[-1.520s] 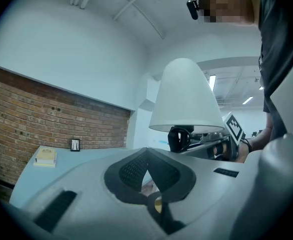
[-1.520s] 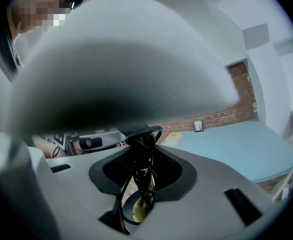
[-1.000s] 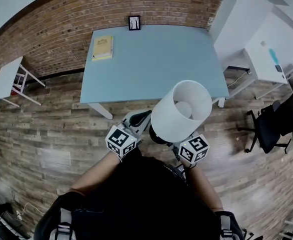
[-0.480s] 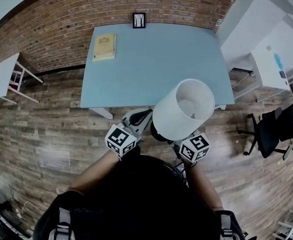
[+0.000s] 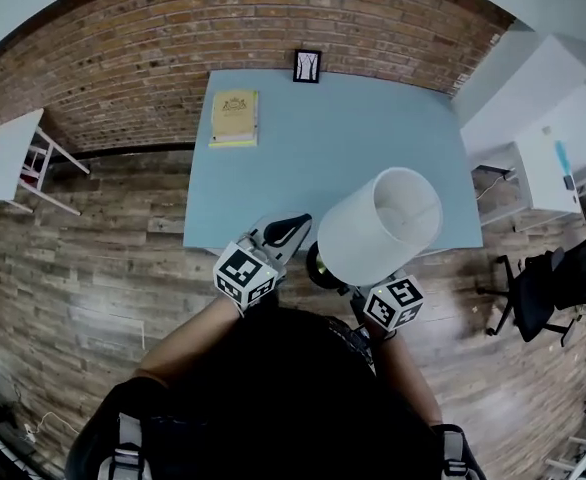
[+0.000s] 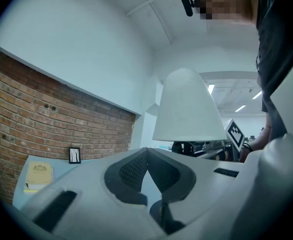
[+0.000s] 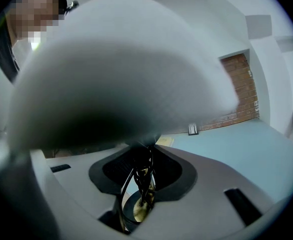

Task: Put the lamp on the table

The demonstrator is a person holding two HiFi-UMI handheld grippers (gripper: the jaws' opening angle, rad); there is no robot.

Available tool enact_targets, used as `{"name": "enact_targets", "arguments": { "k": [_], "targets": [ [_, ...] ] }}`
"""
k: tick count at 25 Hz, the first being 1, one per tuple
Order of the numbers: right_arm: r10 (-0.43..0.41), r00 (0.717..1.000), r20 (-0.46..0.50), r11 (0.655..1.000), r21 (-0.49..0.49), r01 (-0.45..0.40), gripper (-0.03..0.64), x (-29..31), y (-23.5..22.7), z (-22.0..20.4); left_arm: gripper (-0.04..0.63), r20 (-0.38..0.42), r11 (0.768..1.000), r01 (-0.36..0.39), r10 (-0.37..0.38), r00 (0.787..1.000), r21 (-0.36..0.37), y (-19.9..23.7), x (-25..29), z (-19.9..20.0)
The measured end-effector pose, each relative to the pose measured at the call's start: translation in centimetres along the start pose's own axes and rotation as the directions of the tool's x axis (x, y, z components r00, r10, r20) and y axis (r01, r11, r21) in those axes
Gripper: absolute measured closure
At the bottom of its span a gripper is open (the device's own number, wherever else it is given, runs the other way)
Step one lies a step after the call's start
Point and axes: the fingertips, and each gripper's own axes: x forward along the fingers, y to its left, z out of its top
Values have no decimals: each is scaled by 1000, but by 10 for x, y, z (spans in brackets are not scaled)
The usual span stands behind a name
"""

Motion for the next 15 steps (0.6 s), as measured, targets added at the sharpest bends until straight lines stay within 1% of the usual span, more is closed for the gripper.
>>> {"name": "enact_targets", "arguments": {
  "k": [3,5,7,9,15],
  "targets": [
    [10,1000,17,1000,-7,-10,500,31,11,14,586,7,1000,-14,14,1000,8,30,-13,11],
    [23,1000,19,1000,-11,-22,500,50,18,18,586,4,1000,-26,26,1000,-8,44,-20,10],
    [36,999,10,999,-11,-36,500,62,23,18,586,-9,999,-23,23,1000,-22,51,-24,4],
    [45,999,4,999,-9,-45,500,74,25,19,586,-22,1000,-14,14,1000,-13,57,-25,1],
    [67,998,-12,998,-3,-67,500,98,23,19,586,-20,999,-49,49,999,-20,81,-31,0]
  ]
}}
